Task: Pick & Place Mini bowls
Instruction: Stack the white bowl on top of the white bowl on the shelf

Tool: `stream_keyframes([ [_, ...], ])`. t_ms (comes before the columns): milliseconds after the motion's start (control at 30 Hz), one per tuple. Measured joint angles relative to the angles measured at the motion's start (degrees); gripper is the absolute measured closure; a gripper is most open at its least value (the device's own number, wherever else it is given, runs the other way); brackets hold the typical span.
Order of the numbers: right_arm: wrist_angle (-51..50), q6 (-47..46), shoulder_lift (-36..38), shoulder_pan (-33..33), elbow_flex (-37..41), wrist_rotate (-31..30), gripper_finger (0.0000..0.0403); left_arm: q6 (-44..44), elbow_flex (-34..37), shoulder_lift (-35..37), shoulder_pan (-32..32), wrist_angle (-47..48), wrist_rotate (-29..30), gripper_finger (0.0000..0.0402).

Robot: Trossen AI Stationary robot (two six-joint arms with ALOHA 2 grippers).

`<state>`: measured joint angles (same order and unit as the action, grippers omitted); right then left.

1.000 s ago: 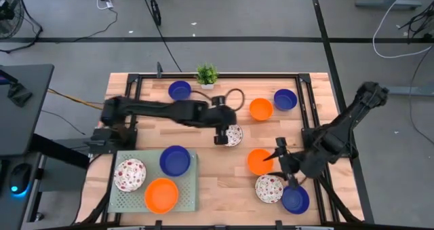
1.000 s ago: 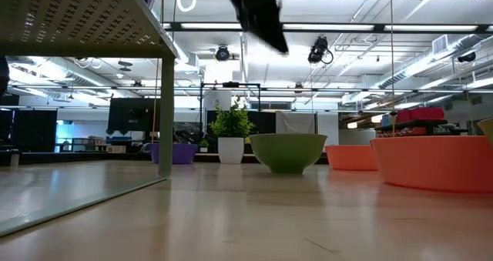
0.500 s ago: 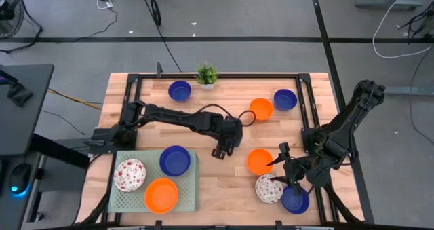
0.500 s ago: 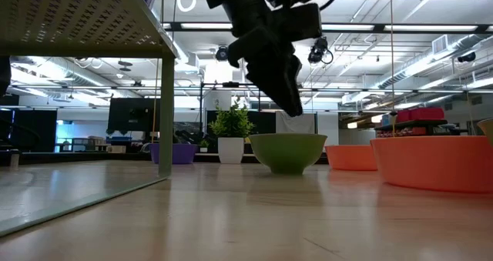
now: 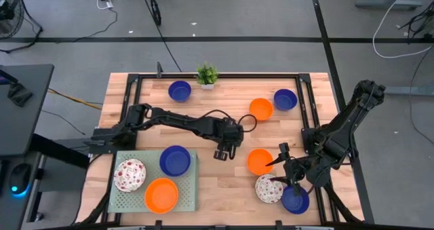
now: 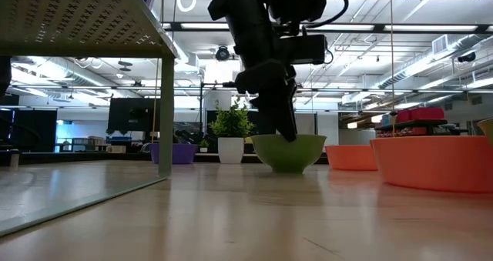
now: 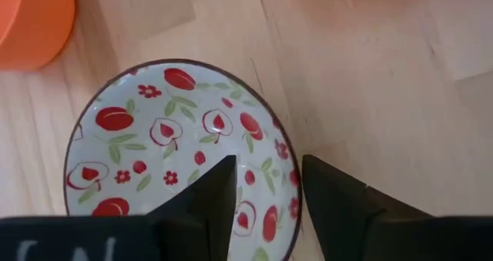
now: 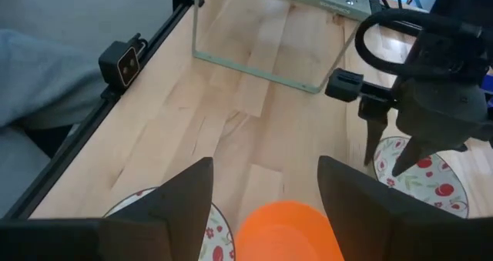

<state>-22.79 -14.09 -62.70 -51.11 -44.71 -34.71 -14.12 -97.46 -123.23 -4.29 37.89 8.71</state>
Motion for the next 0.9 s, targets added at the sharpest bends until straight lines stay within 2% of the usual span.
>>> stream_keyframes([
  [433,0.0,0.0,0.0,0.0,0.0,0.0,0.0167,3.0,0.0,-1.1,-0.1,-0.3,1.2,0.0291],
  [900,0.0,0.0,0.0,0.0,0.0,0.0,0.0167,3.0,0.0,-1.1,-0.1,-1.3,1.5,0.0355],
])
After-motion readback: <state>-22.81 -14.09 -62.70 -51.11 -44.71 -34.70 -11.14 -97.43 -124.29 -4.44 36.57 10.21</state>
